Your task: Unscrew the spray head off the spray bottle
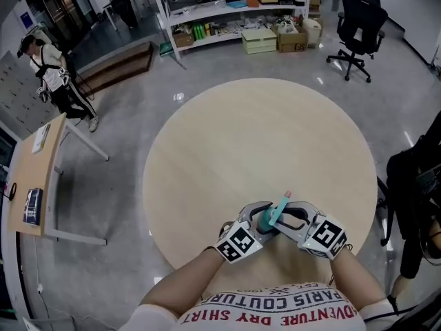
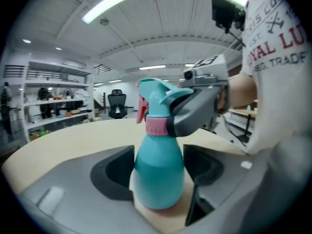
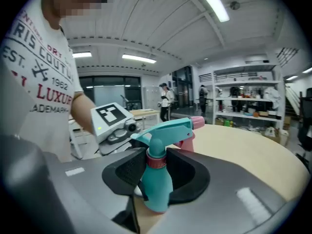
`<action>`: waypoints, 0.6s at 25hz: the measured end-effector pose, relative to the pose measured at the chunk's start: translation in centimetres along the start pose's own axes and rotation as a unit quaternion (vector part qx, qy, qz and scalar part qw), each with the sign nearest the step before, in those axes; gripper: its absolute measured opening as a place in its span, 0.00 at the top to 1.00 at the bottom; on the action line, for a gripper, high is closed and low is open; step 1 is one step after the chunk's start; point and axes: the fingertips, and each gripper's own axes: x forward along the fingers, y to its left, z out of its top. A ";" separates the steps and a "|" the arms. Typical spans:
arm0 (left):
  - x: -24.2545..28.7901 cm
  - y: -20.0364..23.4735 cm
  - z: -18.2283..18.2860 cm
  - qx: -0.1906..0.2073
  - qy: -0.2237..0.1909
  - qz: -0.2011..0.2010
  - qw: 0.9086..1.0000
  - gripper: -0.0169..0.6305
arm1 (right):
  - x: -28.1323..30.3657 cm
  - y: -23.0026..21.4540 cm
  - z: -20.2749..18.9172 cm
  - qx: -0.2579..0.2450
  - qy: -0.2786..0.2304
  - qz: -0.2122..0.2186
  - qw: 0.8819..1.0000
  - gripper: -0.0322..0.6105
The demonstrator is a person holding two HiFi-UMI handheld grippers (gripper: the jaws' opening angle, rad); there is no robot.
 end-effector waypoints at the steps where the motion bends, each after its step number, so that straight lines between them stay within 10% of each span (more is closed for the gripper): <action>1: -0.2 -0.5 0.0 0.019 0.000 -0.039 0.999 0.50 | 0.0 0.5 0.0 -0.020 0.001 0.039 0.999 0.75; 6: -1.5 -2.2 -1.0 0.068 0.025 -0.178 0.981 0.50 | 0.4 2.5 0.0 -0.050 0.017 0.187 0.981 0.75; 15: -1.1 -1.6 -0.6 0.037 0.003 -0.150 0.988 0.50 | -1.5 1.2 3.1 -0.011 -0.048 0.165 0.985 0.75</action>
